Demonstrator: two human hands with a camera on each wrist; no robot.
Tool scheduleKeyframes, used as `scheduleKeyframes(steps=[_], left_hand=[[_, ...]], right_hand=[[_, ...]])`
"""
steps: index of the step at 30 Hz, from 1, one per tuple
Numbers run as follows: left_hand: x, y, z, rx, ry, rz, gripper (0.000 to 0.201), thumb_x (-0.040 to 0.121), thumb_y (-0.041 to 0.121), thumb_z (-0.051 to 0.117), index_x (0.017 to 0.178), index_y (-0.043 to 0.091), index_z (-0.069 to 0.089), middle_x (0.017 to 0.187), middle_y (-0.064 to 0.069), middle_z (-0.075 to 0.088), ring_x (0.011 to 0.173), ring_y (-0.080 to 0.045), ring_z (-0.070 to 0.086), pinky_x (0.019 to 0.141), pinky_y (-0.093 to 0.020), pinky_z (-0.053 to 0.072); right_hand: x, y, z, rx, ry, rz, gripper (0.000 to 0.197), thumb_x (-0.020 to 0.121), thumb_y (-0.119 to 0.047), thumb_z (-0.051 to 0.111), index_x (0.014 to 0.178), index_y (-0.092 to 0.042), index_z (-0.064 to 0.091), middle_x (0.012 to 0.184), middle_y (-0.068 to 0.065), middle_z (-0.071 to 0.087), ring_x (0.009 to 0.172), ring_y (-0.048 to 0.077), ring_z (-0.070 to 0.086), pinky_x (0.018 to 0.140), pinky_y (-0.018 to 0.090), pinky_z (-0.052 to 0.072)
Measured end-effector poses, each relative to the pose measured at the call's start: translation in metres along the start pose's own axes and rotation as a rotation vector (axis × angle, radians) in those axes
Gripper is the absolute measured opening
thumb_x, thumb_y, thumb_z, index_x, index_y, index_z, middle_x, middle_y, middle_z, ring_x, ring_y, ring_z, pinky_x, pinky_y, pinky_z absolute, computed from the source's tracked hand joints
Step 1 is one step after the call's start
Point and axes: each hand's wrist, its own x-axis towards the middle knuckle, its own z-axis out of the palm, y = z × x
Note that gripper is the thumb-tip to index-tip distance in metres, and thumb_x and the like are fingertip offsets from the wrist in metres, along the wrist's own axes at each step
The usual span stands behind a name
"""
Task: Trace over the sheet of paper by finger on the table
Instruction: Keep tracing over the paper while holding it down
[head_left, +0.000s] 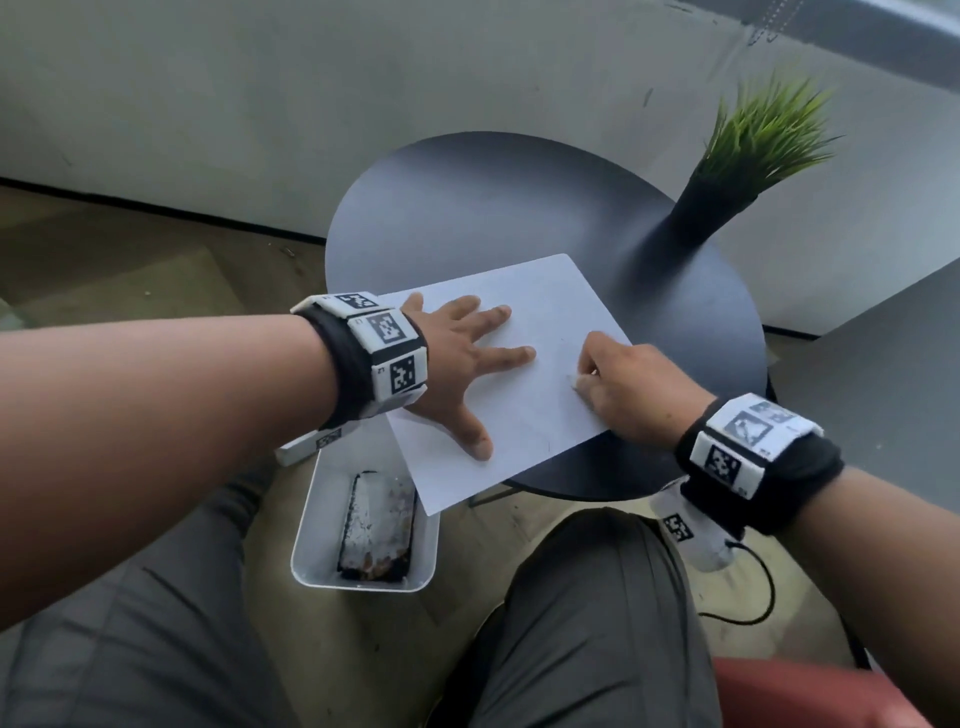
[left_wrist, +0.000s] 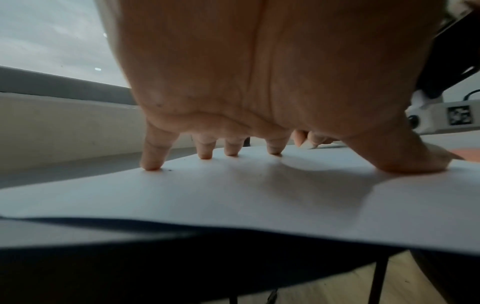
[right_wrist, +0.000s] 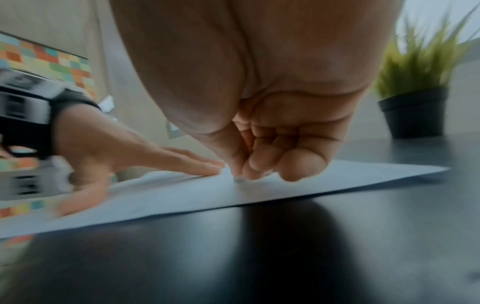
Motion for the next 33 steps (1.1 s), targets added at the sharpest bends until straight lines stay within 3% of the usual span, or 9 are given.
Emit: scheduleKeyframes(steps=[4, 5, 8, 10, 14, 16, 21, 27, 33], left_hand=[[0.0, 0.003, 0.002, -0.006, 0.0, -0.016, 0.12, 0.062, 0.095, 0.056, 0.153, 0.055, -0.012, 0.167, 0.005, -0.023, 0.154, -0.027, -0.016, 0.117, -0.069, 0.007], [-0.001, 0.004, 0.002, -0.003, -0.004, -0.021, 0.12, 0.062, 0.095, 0.055, 0.153, 0.055, -0.013, 0.167, 0.004, -0.023, 0.154, -0.028, -0.016, 0.117, -0.07, 0.007], [-0.001, 0.008, 0.001, -0.008, -0.001, -0.034, 0.12, 0.063, 0.095, 0.053, 0.153, 0.053, -0.013, 0.167, 0.003, -0.022, 0.154, -0.03, -0.014, 0.115, -0.072, 0.011], [-0.001, 0.011, 0.001, -0.015, 0.003, -0.044, 0.12, 0.063, 0.096, 0.052, 0.154, 0.052, -0.012, 0.167, 0.003, -0.021, 0.154, -0.031, -0.014, 0.114, -0.073, 0.013], [-0.001, 0.014, 0.003, -0.013, 0.014, -0.064, 0.12, 0.061, 0.098, 0.049, 0.153, 0.053, -0.013, 0.167, 0.003, -0.022, 0.154, -0.031, -0.013, 0.113, -0.073, 0.015], [-0.003, 0.015, 0.005, -0.01, 0.024, -0.067, 0.12, 0.061, 0.099, 0.048, 0.153, 0.053, -0.013, 0.167, 0.003, -0.022, 0.154, -0.031, -0.013, 0.112, -0.073, 0.016], [-0.004, 0.02, 0.009, 0.0, 0.047, -0.081, 0.118, 0.061, 0.101, 0.043, 0.153, 0.052, -0.012, 0.168, 0.003, -0.018, 0.153, -0.032, -0.008, 0.11, -0.071, 0.02], [-0.014, -0.003, 0.0, 0.039, 0.133, 0.038, 0.109, 0.065, 0.093, 0.054, 0.156, 0.045, 0.017, 0.163, 0.007, 0.015, 0.143, -0.024, 0.02, 0.109, -0.049, 0.034], [-0.018, -0.025, 0.019, -0.042, 0.063, -0.042, 0.127, 0.058, 0.099, 0.05, 0.156, 0.045, -0.01, 0.167, 0.013, -0.019, 0.154, -0.023, -0.015, 0.119, -0.064, 0.007]], right_hand=[[-0.031, -0.033, 0.019, 0.002, -0.095, -0.386, 0.014, 0.097, -0.03, 0.048, 0.095, -0.017, 0.045, 0.086, 0.003, 0.059, 0.079, 0.026, 0.051, 0.071, 0.038, 0.044], [-0.03, -0.028, 0.016, -0.005, -0.115, -0.389, 0.011, 0.096, -0.029, 0.05, 0.095, -0.018, 0.047, 0.088, 0.003, 0.061, 0.08, 0.025, 0.052, 0.072, 0.037, 0.044], [-0.01, 0.0, -0.001, 0.022, -0.068, -0.065, 0.009, 0.093, -0.032, 0.052, 0.093, -0.024, 0.049, 0.09, 0.003, 0.06, 0.085, 0.026, 0.054, 0.076, 0.037, 0.048], [-0.006, 0.006, -0.002, -0.006, -0.004, 0.038, 0.011, 0.094, -0.034, 0.048, 0.093, -0.023, 0.046, 0.091, 0.004, 0.059, 0.086, 0.028, 0.054, 0.075, 0.039, 0.048], [-0.035, -0.039, 0.018, -0.047, -0.088, -0.31, 0.012, 0.097, -0.027, 0.044, 0.093, -0.016, 0.041, 0.086, 0.002, 0.055, 0.081, 0.027, 0.049, 0.068, 0.037, 0.041], [-0.037, -0.045, 0.017, -0.042, -0.133, -0.393, 0.009, 0.096, -0.026, 0.046, 0.093, -0.017, 0.045, 0.084, 0.001, 0.057, 0.078, 0.025, 0.049, 0.068, 0.037, 0.042], [0.013, 0.018, -0.011, 0.036, -0.019, 0.017, 0.009, 0.091, -0.033, 0.055, 0.091, -0.024, 0.053, 0.09, 0.001, 0.062, 0.087, 0.024, 0.057, 0.074, 0.034, 0.046], [0.031, 0.047, -0.015, 0.079, 0.042, 0.103, 0.014, 0.092, -0.039, 0.055, 0.086, -0.026, 0.052, 0.089, 0.0, 0.062, 0.082, 0.02, 0.058, 0.076, 0.037, 0.05], [0.036, 0.032, -0.015, 0.057, 0.076, 0.129, 0.013, 0.09, -0.035, 0.053, 0.086, -0.024, 0.052, 0.089, 0.002, 0.063, 0.081, 0.021, 0.058, 0.074, 0.037, 0.052]])
